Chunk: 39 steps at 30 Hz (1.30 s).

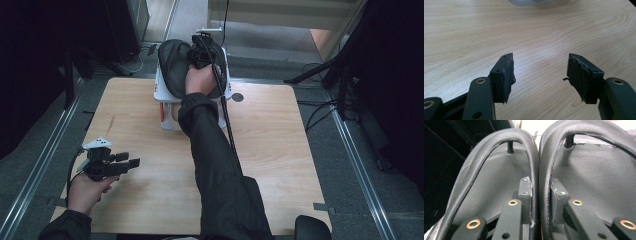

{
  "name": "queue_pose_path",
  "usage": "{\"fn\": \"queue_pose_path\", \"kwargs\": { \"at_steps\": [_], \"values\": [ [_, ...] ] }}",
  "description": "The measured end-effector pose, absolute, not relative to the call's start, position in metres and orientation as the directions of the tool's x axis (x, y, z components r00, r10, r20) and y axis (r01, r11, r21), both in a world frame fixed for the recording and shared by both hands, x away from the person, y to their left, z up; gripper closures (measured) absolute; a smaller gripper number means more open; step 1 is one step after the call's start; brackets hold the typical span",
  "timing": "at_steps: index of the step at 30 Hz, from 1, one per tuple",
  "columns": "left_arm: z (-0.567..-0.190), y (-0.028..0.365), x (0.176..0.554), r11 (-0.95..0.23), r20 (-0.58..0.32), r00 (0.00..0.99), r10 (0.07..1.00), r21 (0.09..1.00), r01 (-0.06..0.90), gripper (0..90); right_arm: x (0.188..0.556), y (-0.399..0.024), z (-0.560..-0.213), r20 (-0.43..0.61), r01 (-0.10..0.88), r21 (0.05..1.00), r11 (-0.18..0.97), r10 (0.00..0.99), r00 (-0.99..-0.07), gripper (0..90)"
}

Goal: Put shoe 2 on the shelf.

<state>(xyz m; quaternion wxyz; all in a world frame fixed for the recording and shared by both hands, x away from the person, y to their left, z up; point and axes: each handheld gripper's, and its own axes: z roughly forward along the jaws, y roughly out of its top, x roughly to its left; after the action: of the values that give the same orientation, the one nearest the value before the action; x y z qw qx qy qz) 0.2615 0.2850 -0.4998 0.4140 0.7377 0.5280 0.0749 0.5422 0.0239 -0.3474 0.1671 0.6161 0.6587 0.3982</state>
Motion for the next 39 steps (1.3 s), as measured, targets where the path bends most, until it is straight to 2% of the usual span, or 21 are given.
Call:
{"fn": "queue_pose_path", "kwargs": {
  "at_steps": [18, 29, 39],
  "values": [
    [-0.499, 0.280, 0.268, -0.115, -0.326, 0.449, 0.832, 0.691, 0.714, 38.9, 0.540, 0.023, -0.347, 0.268, 0.663, 0.741, -0.109, 0.953, -0.142, 74.8],
    [-0.499, 0.282, 0.268, -0.111, -0.321, 0.443, 0.837, 0.694, 0.711, 38.8, 0.536, 0.019, -0.349, 0.313, 0.660, 0.743, -0.107, 0.928, -0.203, 61.0],
    [-0.500, 0.282, 0.271, -0.119, -0.316, 0.444, 0.838, 0.689, 0.715, 38.8, 0.526, 0.008, -0.345, 0.327, 0.669, 0.740, -0.072, 0.907, -0.264, 57.4]
  ]
}}
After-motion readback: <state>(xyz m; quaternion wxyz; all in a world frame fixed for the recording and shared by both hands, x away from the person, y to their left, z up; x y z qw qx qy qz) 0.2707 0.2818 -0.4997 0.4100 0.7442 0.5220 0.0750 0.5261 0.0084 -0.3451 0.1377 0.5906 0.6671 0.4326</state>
